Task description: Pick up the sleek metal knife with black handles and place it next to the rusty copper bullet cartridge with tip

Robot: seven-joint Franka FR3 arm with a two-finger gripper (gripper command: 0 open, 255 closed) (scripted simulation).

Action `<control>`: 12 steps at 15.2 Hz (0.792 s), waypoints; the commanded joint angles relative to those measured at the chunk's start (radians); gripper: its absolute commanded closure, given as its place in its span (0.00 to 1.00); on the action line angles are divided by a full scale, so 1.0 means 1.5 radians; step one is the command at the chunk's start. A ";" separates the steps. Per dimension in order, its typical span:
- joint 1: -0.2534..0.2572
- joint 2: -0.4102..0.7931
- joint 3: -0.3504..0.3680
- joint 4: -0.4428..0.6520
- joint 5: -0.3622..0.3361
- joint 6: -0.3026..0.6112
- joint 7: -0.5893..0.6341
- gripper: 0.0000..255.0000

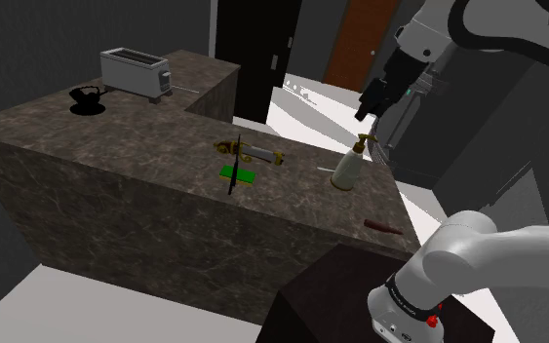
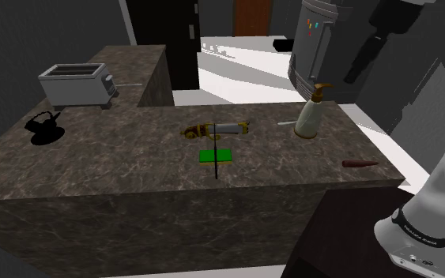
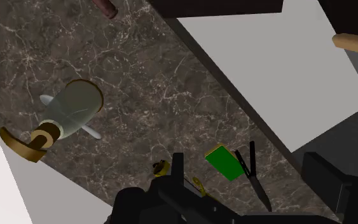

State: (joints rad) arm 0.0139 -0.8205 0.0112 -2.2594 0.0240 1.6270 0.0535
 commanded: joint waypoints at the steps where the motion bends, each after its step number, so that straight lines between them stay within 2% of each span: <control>1: 0.000 0.000 0.000 0.000 0.000 0.000 0.000 0.00; 7: 0.036 -0.010 -0.059 -0.151 0.016 0.215 -0.115 0.00; 12: 0.082 0.037 -0.120 -0.236 0.045 0.401 -0.227 0.00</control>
State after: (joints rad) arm 0.1211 -0.7781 -0.1493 -2.5808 0.0809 2.1617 -0.2476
